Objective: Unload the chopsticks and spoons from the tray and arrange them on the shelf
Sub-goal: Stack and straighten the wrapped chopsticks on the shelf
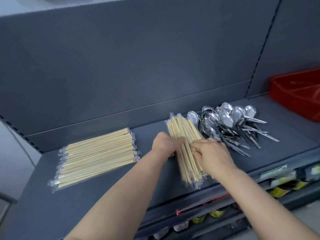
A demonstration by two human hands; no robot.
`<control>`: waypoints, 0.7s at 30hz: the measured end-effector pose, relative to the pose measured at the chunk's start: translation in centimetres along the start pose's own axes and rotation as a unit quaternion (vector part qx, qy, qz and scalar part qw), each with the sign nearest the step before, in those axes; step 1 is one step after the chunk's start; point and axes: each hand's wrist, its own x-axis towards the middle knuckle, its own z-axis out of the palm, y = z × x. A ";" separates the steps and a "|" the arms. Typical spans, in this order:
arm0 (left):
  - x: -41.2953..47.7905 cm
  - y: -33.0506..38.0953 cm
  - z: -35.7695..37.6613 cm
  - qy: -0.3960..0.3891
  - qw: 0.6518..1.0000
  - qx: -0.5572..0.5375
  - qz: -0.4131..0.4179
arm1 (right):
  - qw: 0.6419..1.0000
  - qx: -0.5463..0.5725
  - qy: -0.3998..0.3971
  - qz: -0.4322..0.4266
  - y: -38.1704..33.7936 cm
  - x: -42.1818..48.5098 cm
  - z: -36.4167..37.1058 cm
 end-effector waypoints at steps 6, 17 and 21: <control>0.5 2.3 1.7 0.014 0.995 0.089 -0.033 | 1.000 -0.002 0.014 -0.010 1.2 0.3 -0.2; -0.4 1.8 0.0 -0.014 0.983 -0.179 -0.034 | 1.000 0.009 0.011 -0.009 1.8 0.3 -0.5; -2.0 2.4 -2.4 -0.012 0.971 -0.225 0.079 | 0.967 0.255 -0.020 0.012 0.4 1.0 -1.9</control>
